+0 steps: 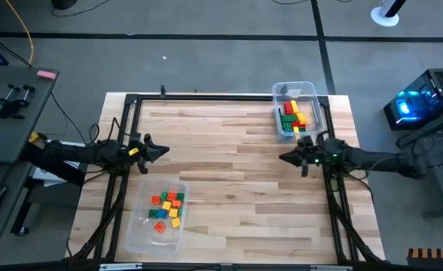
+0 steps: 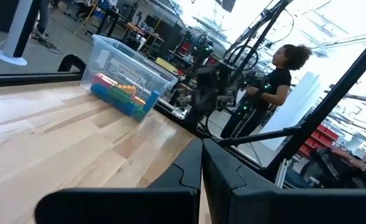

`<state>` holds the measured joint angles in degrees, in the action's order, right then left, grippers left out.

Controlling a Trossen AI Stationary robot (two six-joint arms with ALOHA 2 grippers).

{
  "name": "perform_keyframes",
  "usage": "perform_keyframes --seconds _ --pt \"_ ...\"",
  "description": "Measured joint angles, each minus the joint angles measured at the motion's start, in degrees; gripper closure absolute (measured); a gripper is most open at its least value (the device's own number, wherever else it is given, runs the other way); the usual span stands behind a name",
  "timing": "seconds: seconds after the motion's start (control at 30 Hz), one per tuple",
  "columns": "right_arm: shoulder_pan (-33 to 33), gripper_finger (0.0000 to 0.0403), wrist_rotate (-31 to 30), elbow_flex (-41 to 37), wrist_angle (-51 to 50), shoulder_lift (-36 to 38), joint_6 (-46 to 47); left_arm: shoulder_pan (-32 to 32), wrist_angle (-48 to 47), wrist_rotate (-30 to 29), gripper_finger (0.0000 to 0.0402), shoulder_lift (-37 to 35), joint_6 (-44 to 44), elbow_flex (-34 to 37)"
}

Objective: Sort blocks by size
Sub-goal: Return to Home Position

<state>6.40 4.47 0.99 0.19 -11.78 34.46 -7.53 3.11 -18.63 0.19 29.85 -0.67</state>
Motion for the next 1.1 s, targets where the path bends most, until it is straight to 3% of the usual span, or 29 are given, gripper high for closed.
perform_keyframes --seconds 0.13,0.33,1.03,1.1 --pt "0.0 0.0398 0.0 0.0 0.0 11.9 0.0 0.0 0.0 0.0 0.0401 0.0 0.0 0.0" --pt "-0.6 0.0398 0.2 -0.4 10.1 11.8 0.0 0.0 -0.1 0.1 0.0401 0.0 0.0 0.0" --pt "-1.3 0.0398 0.0 -0.4 2.0 11.0 0.0 0.1 0.0 0.1 0.0401 0.0 -0.1 0.0" --pt "-1.3 0.0398 0.0 -0.4 1.3 11.0 0.0 1.1 -0.1 0.3 0.0401 0.0 -3.4 0.0"
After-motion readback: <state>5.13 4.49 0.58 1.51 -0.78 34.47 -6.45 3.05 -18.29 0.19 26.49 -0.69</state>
